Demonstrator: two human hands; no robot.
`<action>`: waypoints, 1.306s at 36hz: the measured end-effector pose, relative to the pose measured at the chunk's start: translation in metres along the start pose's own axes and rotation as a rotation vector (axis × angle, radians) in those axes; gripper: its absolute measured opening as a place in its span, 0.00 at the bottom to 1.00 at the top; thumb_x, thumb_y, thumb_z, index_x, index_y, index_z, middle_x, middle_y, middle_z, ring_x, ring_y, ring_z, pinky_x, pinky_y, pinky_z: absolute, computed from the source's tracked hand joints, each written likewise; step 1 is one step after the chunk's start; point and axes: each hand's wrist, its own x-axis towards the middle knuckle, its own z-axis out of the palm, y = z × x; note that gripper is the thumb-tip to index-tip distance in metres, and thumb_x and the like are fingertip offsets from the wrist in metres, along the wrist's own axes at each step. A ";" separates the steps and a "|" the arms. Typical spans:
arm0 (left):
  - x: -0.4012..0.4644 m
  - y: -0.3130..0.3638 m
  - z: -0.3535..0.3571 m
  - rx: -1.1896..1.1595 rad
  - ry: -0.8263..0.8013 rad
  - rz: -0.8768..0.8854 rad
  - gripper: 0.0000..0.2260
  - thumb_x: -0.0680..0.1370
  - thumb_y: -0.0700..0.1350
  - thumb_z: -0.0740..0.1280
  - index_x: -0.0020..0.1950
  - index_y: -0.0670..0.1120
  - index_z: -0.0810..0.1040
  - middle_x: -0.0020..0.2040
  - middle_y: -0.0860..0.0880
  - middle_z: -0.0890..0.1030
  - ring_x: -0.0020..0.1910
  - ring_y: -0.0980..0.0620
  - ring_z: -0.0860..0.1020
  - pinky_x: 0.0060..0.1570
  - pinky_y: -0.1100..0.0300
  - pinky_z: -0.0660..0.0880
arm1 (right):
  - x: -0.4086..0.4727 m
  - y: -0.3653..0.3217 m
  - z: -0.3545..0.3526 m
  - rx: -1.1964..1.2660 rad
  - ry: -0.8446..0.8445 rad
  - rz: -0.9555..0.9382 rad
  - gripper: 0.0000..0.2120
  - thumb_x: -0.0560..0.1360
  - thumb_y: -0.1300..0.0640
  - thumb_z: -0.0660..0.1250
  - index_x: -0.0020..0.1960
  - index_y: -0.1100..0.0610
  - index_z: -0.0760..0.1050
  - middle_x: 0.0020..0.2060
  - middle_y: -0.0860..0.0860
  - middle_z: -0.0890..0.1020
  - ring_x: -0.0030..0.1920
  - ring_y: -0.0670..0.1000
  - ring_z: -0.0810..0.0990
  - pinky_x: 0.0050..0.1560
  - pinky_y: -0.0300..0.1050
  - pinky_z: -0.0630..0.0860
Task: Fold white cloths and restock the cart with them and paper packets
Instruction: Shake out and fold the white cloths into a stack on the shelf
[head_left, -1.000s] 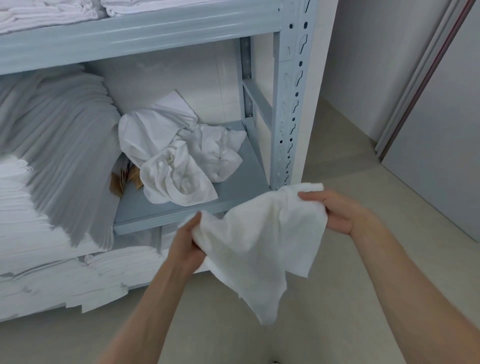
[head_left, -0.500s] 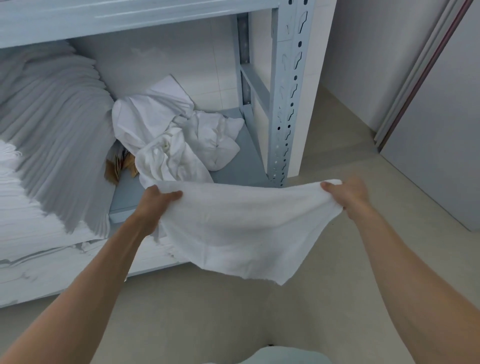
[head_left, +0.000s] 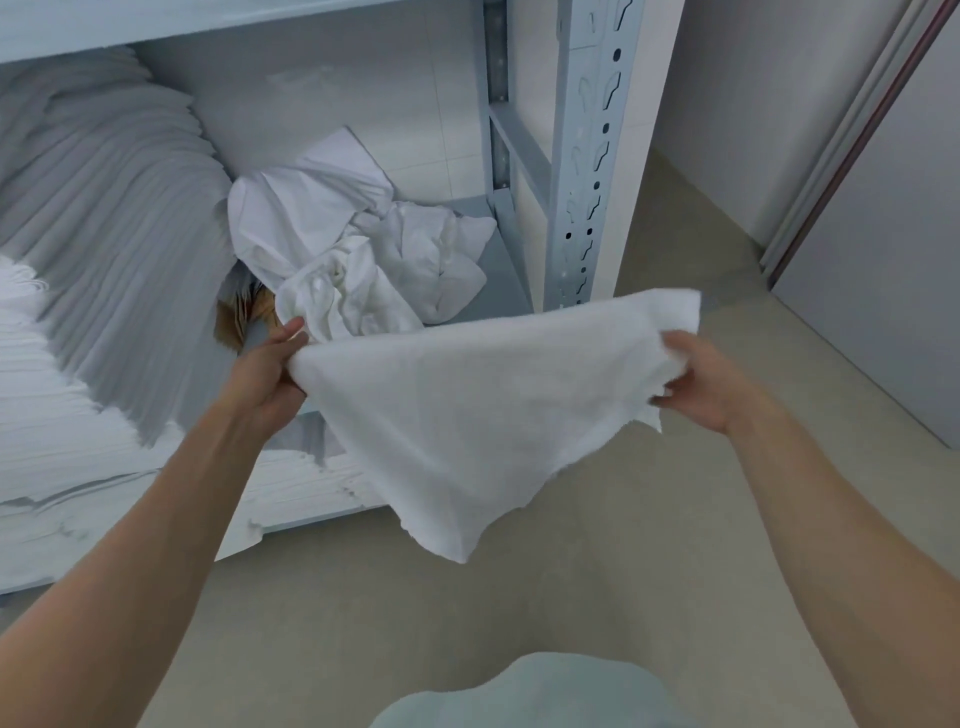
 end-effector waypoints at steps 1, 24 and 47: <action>0.000 -0.001 0.002 -0.033 0.009 -0.001 0.18 0.83 0.34 0.59 0.72 0.44 0.73 0.68 0.43 0.77 0.67 0.46 0.75 0.68 0.52 0.72 | 0.002 0.010 0.002 -0.090 0.018 0.010 0.08 0.78 0.58 0.65 0.55 0.57 0.78 0.41 0.51 0.85 0.39 0.51 0.83 0.44 0.48 0.80; 0.022 -0.025 -0.031 0.971 0.287 0.492 0.12 0.76 0.36 0.69 0.37 0.51 0.79 0.41 0.52 0.77 0.41 0.50 0.73 0.40 0.60 0.69 | 0.023 0.039 -0.025 -0.821 0.259 0.006 0.11 0.79 0.55 0.68 0.47 0.63 0.79 0.44 0.58 0.81 0.44 0.57 0.80 0.42 0.48 0.77; 0.017 -0.015 -0.039 0.932 -0.019 0.111 0.12 0.71 0.42 0.77 0.54 0.44 0.84 0.52 0.45 0.82 0.48 0.48 0.78 0.52 0.60 0.72 | 0.017 0.000 -0.005 -0.809 0.047 -0.138 0.19 0.68 0.50 0.80 0.56 0.54 0.82 0.53 0.49 0.79 0.56 0.48 0.75 0.56 0.40 0.67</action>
